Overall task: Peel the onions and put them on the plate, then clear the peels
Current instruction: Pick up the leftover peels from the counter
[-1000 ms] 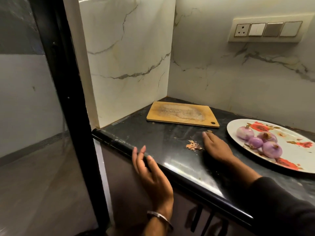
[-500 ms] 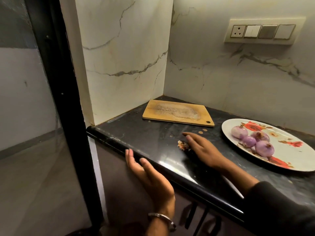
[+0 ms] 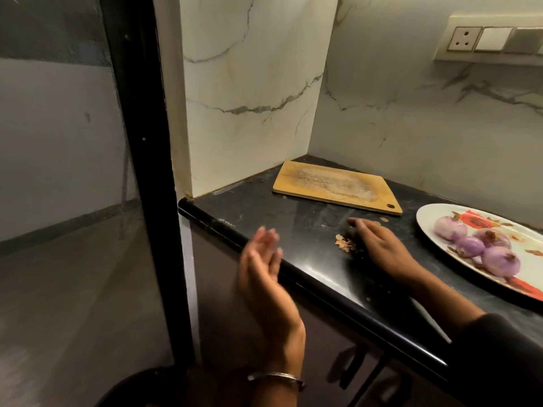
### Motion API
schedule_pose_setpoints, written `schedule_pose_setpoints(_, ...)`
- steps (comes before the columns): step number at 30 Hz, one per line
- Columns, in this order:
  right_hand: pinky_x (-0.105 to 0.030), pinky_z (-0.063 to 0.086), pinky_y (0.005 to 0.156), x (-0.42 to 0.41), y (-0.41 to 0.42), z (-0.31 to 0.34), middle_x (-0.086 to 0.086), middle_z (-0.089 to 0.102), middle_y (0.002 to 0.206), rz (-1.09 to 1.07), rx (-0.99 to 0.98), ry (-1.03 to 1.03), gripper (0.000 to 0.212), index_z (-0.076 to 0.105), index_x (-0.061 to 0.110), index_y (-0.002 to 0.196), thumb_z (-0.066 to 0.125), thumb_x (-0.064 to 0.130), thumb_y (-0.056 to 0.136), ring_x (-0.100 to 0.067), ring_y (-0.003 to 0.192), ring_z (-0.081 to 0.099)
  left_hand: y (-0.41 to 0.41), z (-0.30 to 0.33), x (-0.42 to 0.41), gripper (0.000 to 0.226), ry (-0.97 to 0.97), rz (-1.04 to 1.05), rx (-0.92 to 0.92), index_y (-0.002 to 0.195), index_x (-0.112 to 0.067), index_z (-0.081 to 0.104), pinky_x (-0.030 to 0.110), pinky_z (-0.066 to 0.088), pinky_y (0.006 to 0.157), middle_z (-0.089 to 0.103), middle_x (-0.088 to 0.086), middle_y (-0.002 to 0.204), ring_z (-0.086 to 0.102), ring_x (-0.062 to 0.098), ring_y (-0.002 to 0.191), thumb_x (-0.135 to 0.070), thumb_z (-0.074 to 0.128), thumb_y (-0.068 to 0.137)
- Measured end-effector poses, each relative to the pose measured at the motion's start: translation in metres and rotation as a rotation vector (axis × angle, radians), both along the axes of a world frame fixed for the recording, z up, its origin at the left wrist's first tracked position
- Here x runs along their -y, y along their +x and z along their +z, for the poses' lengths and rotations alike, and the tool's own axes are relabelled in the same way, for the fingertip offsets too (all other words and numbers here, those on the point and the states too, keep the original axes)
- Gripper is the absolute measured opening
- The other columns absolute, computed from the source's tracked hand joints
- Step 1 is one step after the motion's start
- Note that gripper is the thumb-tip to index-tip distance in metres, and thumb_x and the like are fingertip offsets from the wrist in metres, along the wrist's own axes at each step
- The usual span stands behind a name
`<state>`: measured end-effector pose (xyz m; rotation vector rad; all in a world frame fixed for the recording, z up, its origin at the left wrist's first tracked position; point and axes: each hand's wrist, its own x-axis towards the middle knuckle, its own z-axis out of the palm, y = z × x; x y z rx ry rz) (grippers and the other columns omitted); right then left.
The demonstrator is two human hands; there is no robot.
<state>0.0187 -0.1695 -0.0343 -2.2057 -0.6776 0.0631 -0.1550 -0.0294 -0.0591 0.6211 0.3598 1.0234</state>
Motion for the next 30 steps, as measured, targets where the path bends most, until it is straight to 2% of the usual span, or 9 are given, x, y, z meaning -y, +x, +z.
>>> schedule_pose_setpoints(2, -0.038, 0.038, 0.108, 0.007, 0.009, 0.002, -0.003, 0.058, 0.141, -0.064, -0.002, -0.055, 0.046, 0.053, 0.02, 0.143, 0.034, 0.043, 0.108, -0.021, 0.129, 0.051, 0.018, 0.023, 0.016, 0.037, 0.194, -0.026, -0.152, 0.108, -0.017, 0.068, 0.031, 0.057, 0.092, 0.075, 0.004, 0.106, 0.071, 0.015, 0.103, -0.017, 0.032, 0.109)
schedule_pose_setpoints(6, -0.038, 0.036, 0.109, -0.009, 0.001, 0.004, -0.009, 0.057, 0.141, -0.048, 0.05, -0.214, 0.046, 0.053, 0.012, 0.139, 0.031, 0.039, 0.11, -0.026, 0.13, 0.051, 0.05, 0.036, 0.008, 0.033, 0.263, -0.268, -0.149, 0.1, -0.015, 0.07, 0.036, 0.054, 0.096, 0.074, 0.006, 0.102, 0.071, 0.017, 0.1, -0.022, 0.038, 0.108)
schedule_pose_setpoints(10, -0.04, 0.04, 0.113, -0.018, -0.005, 0.001, 0.005, 0.055, 0.147, 0.222, 0.1, -0.215, 0.043, 0.051, 0.033, 0.145, 0.036, 0.046, 0.107, -0.014, 0.133, 0.052, 0.089, 0.062, 0.002, 0.036, -0.069, -0.542, -0.036, 0.104, -0.015, 0.07, 0.038, 0.048, 0.102, 0.073, 0.007, 0.111, 0.068, 0.02, 0.103, -0.037, 0.041, 0.105)
schedule_pose_setpoints(12, -0.032, 0.039, 0.114, -0.004, -0.006, 0.004, 0.013, 0.051, 0.149, 0.368, 0.145, -0.31, 0.037, 0.057, 0.035, 0.141, 0.043, 0.04, 0.107, -0.004, 0.134, 0.048, 0.097, 0.062, -0.006, 0.038, -0.227, -0.608, 0.017, 0.107, -0.013, 0.068, 0.038, 0.049, 0.101, 0.072, 0.009, 0.111, 0.067, 0.024, 0.105, -0.04, 0.043, 0.102)
schedule_pose_setpoints(15, -0.019, 0.035, 0.113, 0.029, -0.003, 0.015, 0.02, 0.048, 0.15, 0.446, 0.246, -0.395, 0.037, 0.059, 0.035, 0.139, 0.055, 0.029, 0.103, 0.006, 0.135, 0.045, 0.106, 0.054, -0.007, 0.036, -0.321, -0.701, 0.069, 0.105, -0.012, 0.069, 0.039, 0.05, 0.099, 0.073, 0.01, 0.105, 0.067, 0.027, 0.107, -0.039, 0.047, 0.1)
schedule_pose_setpoints(18, -0.017, 0.042, 0.108, 0.051, 0.002, 0.013, 0.02, 0.06, 0.138, 0.431, 0.352, -0.364, 0.037, 0.069, 0.032, 0.129, 0.068, 0.016, 0.095, 0.009, 0.126, 0.053, 0.109, 0.04, -0.003, 0.036, -0.374, -0.743, 0.08, 0.103, -0.011, 0.07, 0.038, 0.049, 0.101, 0.073, 0.011, 0.102, 0.066, 0.028, 0.109, -0.039, 0.049, 0.098)
schedule_pose_setpoints(22, -0.019, 0.054, 0.093, 0.047, 0.004, 0.009, 0.013, 0.076, 0.108, 0.286, 0.375, -0.203, 0.03, 0.081, 0.025, 0.103, 0.079, 0.003, 0.083, 0.008, 0.101, 0.068, 0.116, 0.029, 0.005, 0.035, -0.418, -0.759, 0.072, 0.105, -0.014, 0.069, 0.038, 0.047, 0.101, 0.072, 0.009, 0.106, 0.066, 0.027, 0.112, -0.04, 0.048, 0.097)
schedule_pose_setpoints(26, -0.022, 0.059, 0.078, 0.037, 0.001, 0.005, 0.013, 0.076, 0.085, 0.146, 0.408, -0.124, 0.033, 0.083, 0.024, 0.086, 0.079, -0.008, 0.077, 0.002, 0.081, 0.071, 0.119, 0.024, 0.013, 0.035, -0.393, -0.793, 0.07, 0.108, -0.015, 0.069, 0.04, 0.043, 0.107, 0.072, 0.009, 0.11, 0.064, 0.027, 0.117, -0.039, 0.047, 0.098)
schedule_pose_setpoints(30, -0.017, 0.057, 0.073, 0.02, -0.002, 0.005, 0.011, 0.075, 0.077, -0.036, 0.372, -0.162, 0.037, 0.082, 0.023, 0.083, 0.072, -0.012, 0.077, 0.002, 0.071, 0.069, 0.121, 0.023, 0.017, 0.036, -0.376, -0.804, 0.066, 0.111, -0.016, 0.069, 0.042, 0.034, 0.115, 0.07, 0.009, 0.122, 0.061, 0.025, 0.122, -0.038, 0.043, 0.1)
